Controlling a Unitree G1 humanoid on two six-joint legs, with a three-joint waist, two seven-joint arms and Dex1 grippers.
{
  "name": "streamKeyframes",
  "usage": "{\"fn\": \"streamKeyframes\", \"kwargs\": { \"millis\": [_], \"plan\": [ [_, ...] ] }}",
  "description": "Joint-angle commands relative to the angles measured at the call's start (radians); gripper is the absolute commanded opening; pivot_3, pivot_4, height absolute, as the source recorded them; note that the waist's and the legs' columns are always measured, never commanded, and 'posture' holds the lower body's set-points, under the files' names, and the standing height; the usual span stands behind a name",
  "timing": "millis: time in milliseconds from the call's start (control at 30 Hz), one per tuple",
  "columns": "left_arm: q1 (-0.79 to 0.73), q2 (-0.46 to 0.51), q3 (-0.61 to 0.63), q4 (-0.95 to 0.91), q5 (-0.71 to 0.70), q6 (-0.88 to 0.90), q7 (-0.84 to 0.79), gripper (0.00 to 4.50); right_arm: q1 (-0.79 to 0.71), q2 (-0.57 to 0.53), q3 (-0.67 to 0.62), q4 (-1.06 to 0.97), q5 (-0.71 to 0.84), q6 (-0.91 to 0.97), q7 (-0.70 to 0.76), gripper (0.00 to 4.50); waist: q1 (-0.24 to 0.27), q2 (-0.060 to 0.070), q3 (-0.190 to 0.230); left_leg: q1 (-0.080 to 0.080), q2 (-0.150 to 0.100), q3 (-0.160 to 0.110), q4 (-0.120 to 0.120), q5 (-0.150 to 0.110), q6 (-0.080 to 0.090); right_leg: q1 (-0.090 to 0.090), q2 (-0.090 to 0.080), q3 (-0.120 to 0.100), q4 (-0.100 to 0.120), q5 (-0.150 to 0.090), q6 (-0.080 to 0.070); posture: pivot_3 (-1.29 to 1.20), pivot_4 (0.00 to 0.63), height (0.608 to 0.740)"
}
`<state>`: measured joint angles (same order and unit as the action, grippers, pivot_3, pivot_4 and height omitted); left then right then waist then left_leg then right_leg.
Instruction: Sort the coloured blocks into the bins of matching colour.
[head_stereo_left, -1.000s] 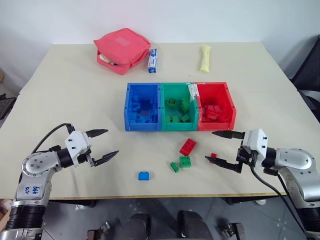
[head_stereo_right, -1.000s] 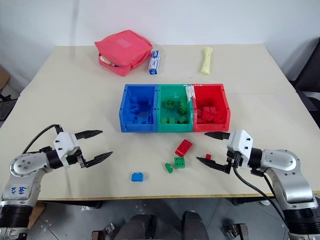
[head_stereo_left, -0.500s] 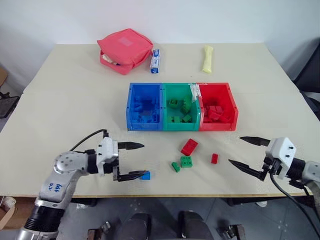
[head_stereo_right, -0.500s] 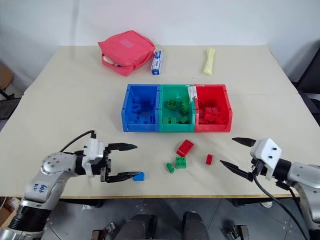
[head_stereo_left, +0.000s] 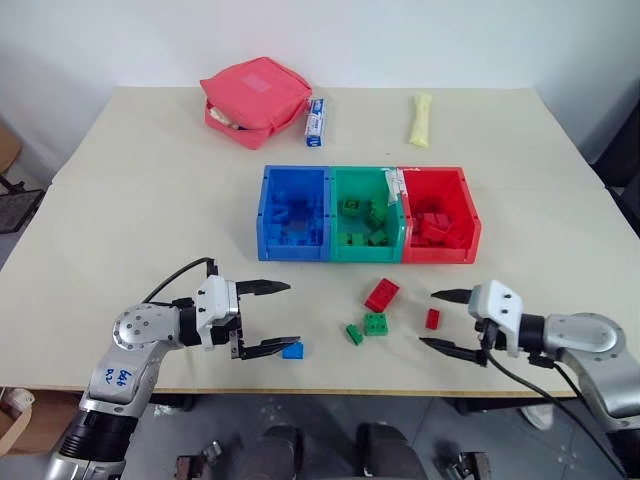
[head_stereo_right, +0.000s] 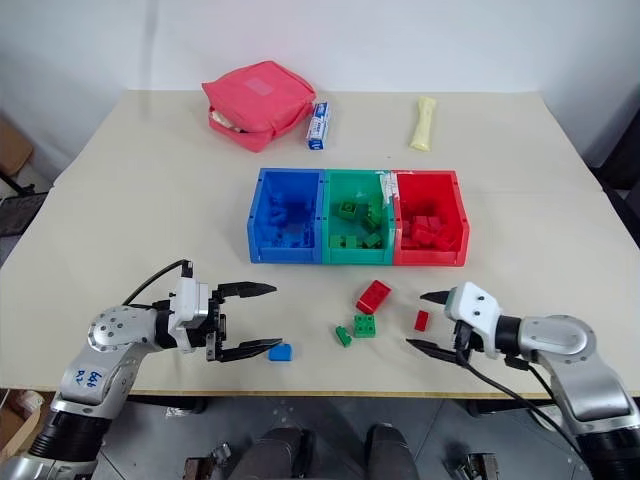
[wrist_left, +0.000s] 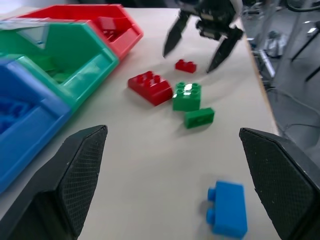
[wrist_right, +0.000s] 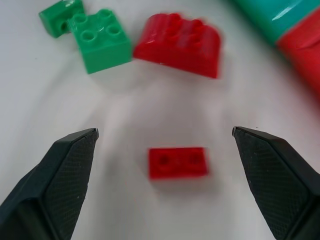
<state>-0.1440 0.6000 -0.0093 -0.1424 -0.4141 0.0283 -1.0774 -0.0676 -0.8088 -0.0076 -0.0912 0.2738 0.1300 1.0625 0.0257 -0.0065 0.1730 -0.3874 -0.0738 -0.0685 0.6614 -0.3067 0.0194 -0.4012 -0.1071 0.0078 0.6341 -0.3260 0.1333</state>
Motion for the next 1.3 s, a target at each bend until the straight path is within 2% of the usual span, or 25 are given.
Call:
{"fn": "streamKeyframes", "kwargs": {
  "millis": [33, 133, 300, 467, 700, 867, 933, 1067, 1133, 1233, 1300],
  "plan": [
    [0.010, 0.003, 0.019, -0.036, 0.012, -0.030, 0.016, 4.50, -0.022, 0.003, 0.017, 0.045, -0.037, -0.038, 0.006, 3.93, -0.002, 0.000, 0.000, 0.000, 0.000, 0.000, 0.000, 0.000, 0.000, 0.001, 0.000, 0.000, -0.001, 0.000, 0.000, 0.00, 0.150, 0.740],
    [0.016, 0.004, 0.024, -0.038, 0.012, -0.038, 0.025, 4.50, -0.031, -0.001, 0.020, 0.069, -0.041, -0.050, 0.011, 2.89, -0.003, 0.000, 0.000, 0.002, 0.001, -0.001, 0.000, 0.000, 0.000, 0.004, 0.001, -0.001, -0.003, 0.000, 0.000, 0.00, 0.150, 0.740],
    [0.017, -0.014, 0.036, -0.042, -0.007, -0.046, 0.043, 4.50, -0.040, -0.010, -0.008, 0.092, -0.008, -0.044, 0.030, 1.40, -0.001, 0.000, 0.000, 0.002, 0.001, -0.002, 0.000, 0.000, 0.000, 0.006, 0.001, -0.002, -0.005, 0.000, 0.000, 0.00, 0.150, 0.740],
    [0.005, -0.041, 0.065, -0.046, -0.039, -0.018, 0.082, 4.50, -0.088, 0.023, -0.042, 0.054, 0.083, 0.038, 0.017, 1.41, -0.002, 0.000, 0.000, 0.002, 0.001, -0.003, 0.001, 0.000, 0.000, 0.007, 0.000, -0.003, -0.005, 0.000, 0.000, 0.00, 0.150, 0.740],
    [-0.008, -0.090, 0.142, -0.053, -0.066, 0.006, 0.202, 4.50, -0.335, 0.102, -0.137, 0.107, 0.187, 0.258, -0.146, 1.41, -0.011, 0.001, 0.001, 0.002, 0.001, -0.003, 0.000, 0.000, -0.001, 0.005, 0.001, -0.003, -0.004, 0.000, 0.000, 0.00, 0.150, 0.740],
    [-0.001, -0.099, 0.170, -0.072, -0.090, 0.044, 0.240, 4.50, -0.536, 0.152, -0.131, 0.290, 0.117, 0.273, -0.257, 1.41, -0.013, 0.001, 0.001, 0.001, 0.001, -0.003, 0.000, 0.000, -0.001, 0.005, 0.001, -0.003, -0.005, 0.000, 0.000, 0.00, 0.150, 0.740],
    [0.008, -0.096, 0.172, -0.084, -0.088, 0.050, 0.241, 4.50, -0.605, 0.176, -0.119, 0.381, 0.064, 0.222, -0.312, 1.41, -0.012, 0.001, 0.001, 0.001, 0.001, -0.003, 0.000, 0.000, -0.001, 0.004, 0.001, -0.003, -0.005, 0.000, 0.000, 0.00, 0.150, 0.740],
    [0.021, -0.094, 0.175, -0.099, -0.082, 0.055, 0.243, 4.50, -0.659, 0.208, -0.123, 0.437, 0.046, 0.208, -0.337, 2.77, -0.015, 0.001, 0.001, 0.000, 0.000, -0.003, 0.000, 0.000, -0.001, 0.003, 0.001, -0.003, -0.004, 0.000, 0.000, 0.00, 0.150, 0.740],
    [0.025, -0.093, 0.177, -0.100, -0.080, 0.055, 0.243, 4.50, -0.650, 0.205, -0.113, 0.425, 0.036, 0.186, -0.318, 3.52, -0.015, 0.001, 0.001, 0.000, 0.001, -0.003, -0.001, 0.000, -0.001, 0.002, 0.001, -0.003, -0.004, 0.000, 0.000, 0.00, 0.150, 0.740],
    [0.034, -0.064, 0.186, -0.113, -0.120, 0.155, 0.252, 4.50, -0.602, 0.193, -0.139, 0.349, 0.082, 0.153, -0.238, 4.48, -0.015, 0.001, 0.001, -0.001, 0.000, -0.003, -0.001, 0.000, -0.001, 0.002, 0.001, -0.003, -0.004, 0.000, 0.000, 0.00, 0.150, 0.740],
    [0.030, -0.047, 0.194, -0.108, -0.123, 0.162, 0.237, 4.50, -0.556, 0.178, -0.167, 0.281, 0.136, 0.142, -0.163, 4.48, -0.015, 0.001, 0.001, -0.001, 0.001, -0.003, -0.001, 0.000, -0.001, 0.002, 0.001, -0.003, -0.004, 0.000, 0.000, 0.00, 0.150, 0.740]
  ]
}}
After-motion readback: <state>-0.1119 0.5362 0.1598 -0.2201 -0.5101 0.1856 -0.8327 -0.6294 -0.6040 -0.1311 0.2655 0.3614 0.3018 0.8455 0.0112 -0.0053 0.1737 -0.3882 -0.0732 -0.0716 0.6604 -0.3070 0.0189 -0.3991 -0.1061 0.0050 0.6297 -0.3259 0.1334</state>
